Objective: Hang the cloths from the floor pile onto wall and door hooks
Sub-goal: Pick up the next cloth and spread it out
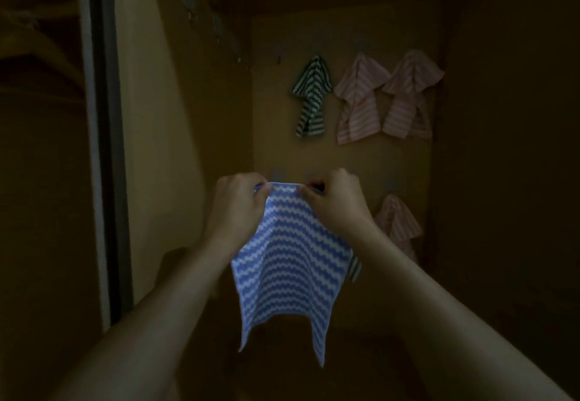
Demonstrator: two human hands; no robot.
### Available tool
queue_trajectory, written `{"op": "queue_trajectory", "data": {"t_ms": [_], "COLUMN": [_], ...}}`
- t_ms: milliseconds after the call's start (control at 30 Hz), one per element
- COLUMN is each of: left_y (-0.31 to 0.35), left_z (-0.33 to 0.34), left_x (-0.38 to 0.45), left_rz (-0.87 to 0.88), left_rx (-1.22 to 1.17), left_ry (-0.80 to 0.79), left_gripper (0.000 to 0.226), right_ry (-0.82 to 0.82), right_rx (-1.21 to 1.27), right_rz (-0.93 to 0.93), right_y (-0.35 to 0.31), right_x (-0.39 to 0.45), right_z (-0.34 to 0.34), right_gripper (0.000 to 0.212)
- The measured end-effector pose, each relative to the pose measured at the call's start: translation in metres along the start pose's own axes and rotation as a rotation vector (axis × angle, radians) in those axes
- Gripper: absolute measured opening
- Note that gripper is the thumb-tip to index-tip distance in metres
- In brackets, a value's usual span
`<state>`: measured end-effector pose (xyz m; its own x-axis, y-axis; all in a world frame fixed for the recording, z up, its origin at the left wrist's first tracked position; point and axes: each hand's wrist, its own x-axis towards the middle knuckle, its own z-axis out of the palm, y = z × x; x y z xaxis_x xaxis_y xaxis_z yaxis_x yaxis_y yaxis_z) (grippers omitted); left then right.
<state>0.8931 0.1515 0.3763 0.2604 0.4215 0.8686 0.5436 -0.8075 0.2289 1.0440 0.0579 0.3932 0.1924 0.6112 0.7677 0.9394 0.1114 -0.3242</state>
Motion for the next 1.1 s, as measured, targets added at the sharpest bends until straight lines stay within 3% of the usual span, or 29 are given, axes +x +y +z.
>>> {"op": "queue_trajectory", "data": {"t_ms": [200,367,533,733,1100], "left_y": [-0.030,-0.042,-0.056,-0.068,-0.098], "left_z": [0.047,0.073,0.082,0.093,0.141], "left_x": [0.089,0.149,0.209,0.270,0.374], "left_rz": [0.046,0.066,0.130,0.242,0.036], "left_rx": [0.063,0.024,-0.034,-0.186,-0.121], "left_ry": [0.057,0.149,0.108,0.153,0.365], "left_gripper": [0.031,0.046,0.030,0.021,0.023], "right_ry": [0.077,0.128,0.183,0.191,0.246], "right_rx": [0.226,0.077,-0.034,-0.093,-0.213], "right_rz": [0.005,-0.077,-0.104,-0.099,-0.140], "right_y": [0.040,0.057,0.062,0.060,0.057], "right_x": [0.099,0.178,0.241,0.311,0.412], "right_z": [0.034,0.045,0.049,0.041,0.053], "right_gripper": [0.045,0.036,0.027,0.036,0.029]}}
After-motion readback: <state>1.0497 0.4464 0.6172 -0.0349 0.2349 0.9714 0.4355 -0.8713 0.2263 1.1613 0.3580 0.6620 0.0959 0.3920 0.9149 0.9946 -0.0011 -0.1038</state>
